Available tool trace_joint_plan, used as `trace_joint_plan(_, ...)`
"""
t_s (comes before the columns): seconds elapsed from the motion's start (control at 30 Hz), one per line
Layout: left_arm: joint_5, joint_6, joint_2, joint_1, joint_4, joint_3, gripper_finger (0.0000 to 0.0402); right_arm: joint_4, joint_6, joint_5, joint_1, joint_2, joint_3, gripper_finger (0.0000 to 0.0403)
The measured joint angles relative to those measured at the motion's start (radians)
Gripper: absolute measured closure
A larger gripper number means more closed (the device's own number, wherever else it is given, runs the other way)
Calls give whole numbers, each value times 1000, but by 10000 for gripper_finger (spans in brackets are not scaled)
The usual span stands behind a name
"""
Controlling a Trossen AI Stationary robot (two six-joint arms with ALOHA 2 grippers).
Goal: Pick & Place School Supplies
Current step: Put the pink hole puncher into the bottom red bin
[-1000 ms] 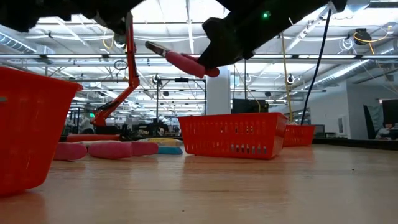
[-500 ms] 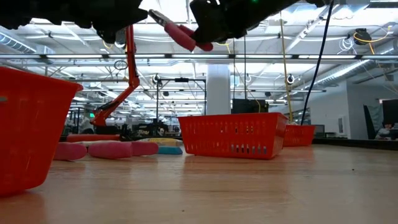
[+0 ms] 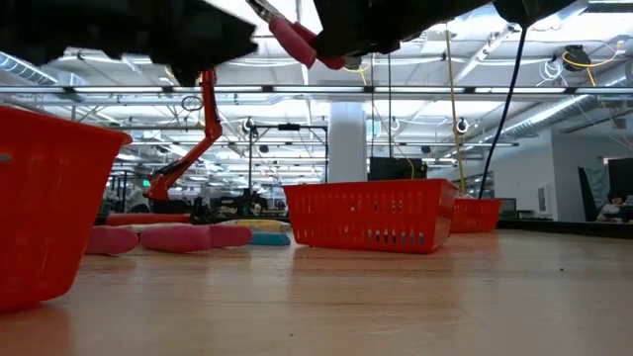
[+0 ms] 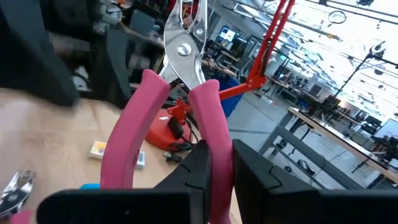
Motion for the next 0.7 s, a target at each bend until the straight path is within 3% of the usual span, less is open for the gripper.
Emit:
trace_joint_plan(0.33, 133, -44, 205, 95, 334, -1, 250, 14, -6, -14, 3, 0, 0, 370)
trace_joint_plan(0.7, 216, -66, 224, 111, 433, -1, 250, 6, -4, -29, 1, -1, 0, 370)
